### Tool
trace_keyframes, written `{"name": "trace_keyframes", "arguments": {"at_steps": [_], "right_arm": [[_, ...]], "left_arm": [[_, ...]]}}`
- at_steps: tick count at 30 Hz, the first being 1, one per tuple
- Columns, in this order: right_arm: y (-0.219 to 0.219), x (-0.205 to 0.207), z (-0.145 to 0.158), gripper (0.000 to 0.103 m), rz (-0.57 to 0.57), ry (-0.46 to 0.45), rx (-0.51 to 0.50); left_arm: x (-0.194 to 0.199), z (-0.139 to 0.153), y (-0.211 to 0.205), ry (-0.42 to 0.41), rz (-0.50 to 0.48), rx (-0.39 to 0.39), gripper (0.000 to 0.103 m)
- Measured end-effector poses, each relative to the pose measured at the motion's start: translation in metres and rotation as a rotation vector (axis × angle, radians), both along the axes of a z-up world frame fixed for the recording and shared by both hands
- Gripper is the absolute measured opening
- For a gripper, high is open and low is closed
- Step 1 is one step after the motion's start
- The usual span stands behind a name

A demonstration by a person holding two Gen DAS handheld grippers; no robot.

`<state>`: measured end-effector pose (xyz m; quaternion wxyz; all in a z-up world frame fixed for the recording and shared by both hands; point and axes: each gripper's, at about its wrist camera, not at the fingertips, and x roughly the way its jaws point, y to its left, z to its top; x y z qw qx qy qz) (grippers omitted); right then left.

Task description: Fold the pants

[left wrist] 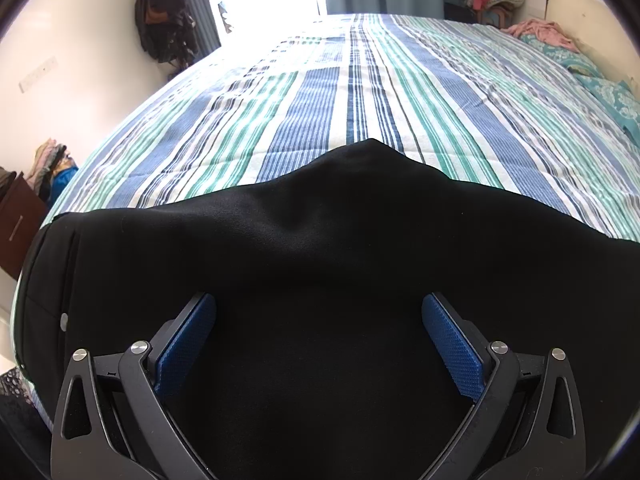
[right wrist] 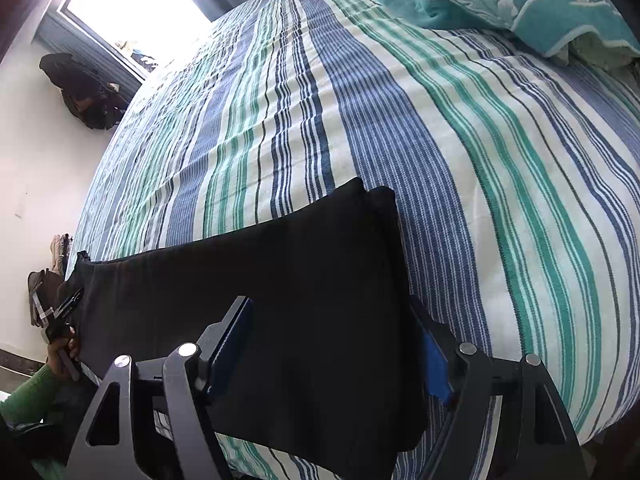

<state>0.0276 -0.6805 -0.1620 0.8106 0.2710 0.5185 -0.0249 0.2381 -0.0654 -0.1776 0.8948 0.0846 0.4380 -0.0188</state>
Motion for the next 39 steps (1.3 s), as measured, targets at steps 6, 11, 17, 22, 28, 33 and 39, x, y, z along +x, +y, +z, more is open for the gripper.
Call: {"name": "trace_keyframes", "arguments": {"at_steps": [6, 11, 17, 22, 28, 33, 39], "right_arm": [[-0.006, -0.008, -0.011, 0.017, -0.059, 0.006, 0.127], [0.014, -0.022, 0.008, 0.016, -0.136, -0.166, 0.277], [0.092, -0.021, 0.047, 0.016, -0.096, -0.394, 0.529], [0.206, 0.021, 0.078, 0.016, 0.034, -0.472, 0.625], [0.381, 0.086, 0.076, 0.016, 0.204, -0.401, 0.456], [0.51, 0.117, 0.045, 0.065, 0.318, -0.258, 0.148], [0.503, 0.047, 0.067, 0.078, 0.388, -0.334, -0.107]], "left_arm": [[0.0, -0.001, 0.0, -0.004, 0.001, 0.002, 0.103], [0.0, -0.001, 0.0, -0.003, 0.001, -0.004, 0.103], [0.007, 0.004, 0.003, 0.053, -0.002, -0.033, 0.102], [-0.006, 0.03, 0.029, 0.145, -0.005, -0.171, 0.101], [-0.06, 0.053, 0.086, 0.074, 0.025, -0.293, 0.101], [-0.068, 0.045, 0.124, 0.1, 0.097, -0.359, 0.101], [-0.079, 0.066, 0.107, 0.06, -0.014, -0.428, 0.1]]}}
